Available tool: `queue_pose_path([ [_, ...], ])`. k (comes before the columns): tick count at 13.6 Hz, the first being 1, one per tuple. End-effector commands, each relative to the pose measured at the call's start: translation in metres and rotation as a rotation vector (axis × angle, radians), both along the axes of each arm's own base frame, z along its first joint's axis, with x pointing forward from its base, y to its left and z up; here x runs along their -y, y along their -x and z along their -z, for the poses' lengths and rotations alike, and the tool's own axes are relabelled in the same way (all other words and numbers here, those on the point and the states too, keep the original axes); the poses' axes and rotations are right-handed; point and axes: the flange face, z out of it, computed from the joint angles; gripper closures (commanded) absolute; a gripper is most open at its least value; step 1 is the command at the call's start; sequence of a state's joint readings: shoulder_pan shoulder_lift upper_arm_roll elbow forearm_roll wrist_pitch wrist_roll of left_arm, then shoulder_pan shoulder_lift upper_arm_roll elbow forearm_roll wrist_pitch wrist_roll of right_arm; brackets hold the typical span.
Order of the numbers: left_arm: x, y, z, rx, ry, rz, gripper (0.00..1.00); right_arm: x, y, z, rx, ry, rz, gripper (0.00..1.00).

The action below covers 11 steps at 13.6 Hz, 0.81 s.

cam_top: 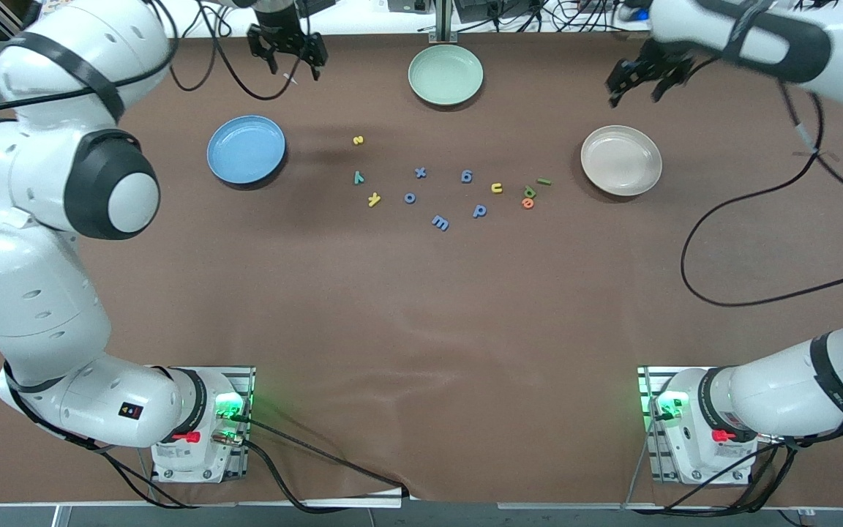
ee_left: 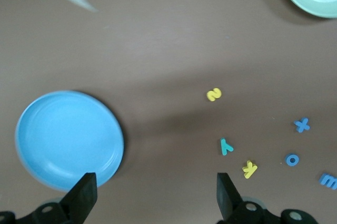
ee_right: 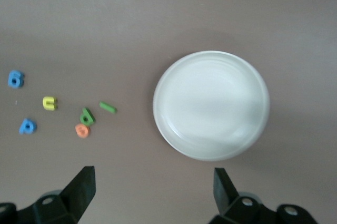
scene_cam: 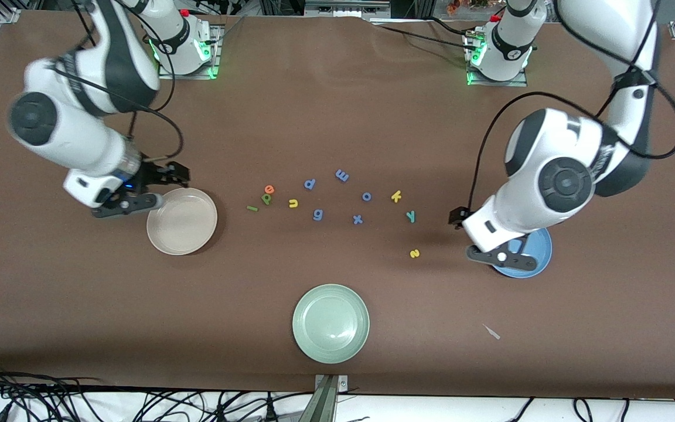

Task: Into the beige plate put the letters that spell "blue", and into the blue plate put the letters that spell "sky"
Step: 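Move the right gripper toward the beige plate while the left gripper reaches letters, then grasp the green l with the right gripper while the left gripper grasps yellow 2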

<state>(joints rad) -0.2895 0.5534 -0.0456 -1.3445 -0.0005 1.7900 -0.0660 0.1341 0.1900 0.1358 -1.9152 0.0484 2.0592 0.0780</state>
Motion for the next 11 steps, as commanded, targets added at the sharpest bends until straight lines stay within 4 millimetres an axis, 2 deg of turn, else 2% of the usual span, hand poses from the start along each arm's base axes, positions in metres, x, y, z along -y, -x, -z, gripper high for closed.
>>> queue_pose_path([
  [1, 0.022, -0.008, 0.029, 0.005, 0.006, 0.234, 0.00, -0.042, 0.028, 0.047, 0.036, -0.024, 0.103, 0.01],
  [2, 0.024, -0.012, 0.045, 0.007, 0.018, 0.319, 0.00, -0.054, 0.029, 0.063, 0.036, -0.033, 0.137, 0.01],
  [5, 0.026, -0.021, 0.088, 0.015, 0.055, 0.602, 0.00, -0.074, 0.034, 0.100, 0.031, -0.045, 0.205, 0.01],
  [7, 0.025, -0.028, 0.116, 0.036, 0.078, 0.789, 0.00, -0.079, 0.034, 0.128, 0.049, -0.016, 0.234, 0.01],
  [10, 0.032, -0.030, 0.150, 0.056, 0.089, 0.938, 0.00, -0.093, 0.040, 0.176, 0.088, 0.058, 0.260, 0.01],
  [11, 0.043, -0.028, 0.162, 0.065, 0.092, 0.970, 0.00, -0.097, 0.041, 0.182, 0.105, 0.078, 0.263, 0.01],
])
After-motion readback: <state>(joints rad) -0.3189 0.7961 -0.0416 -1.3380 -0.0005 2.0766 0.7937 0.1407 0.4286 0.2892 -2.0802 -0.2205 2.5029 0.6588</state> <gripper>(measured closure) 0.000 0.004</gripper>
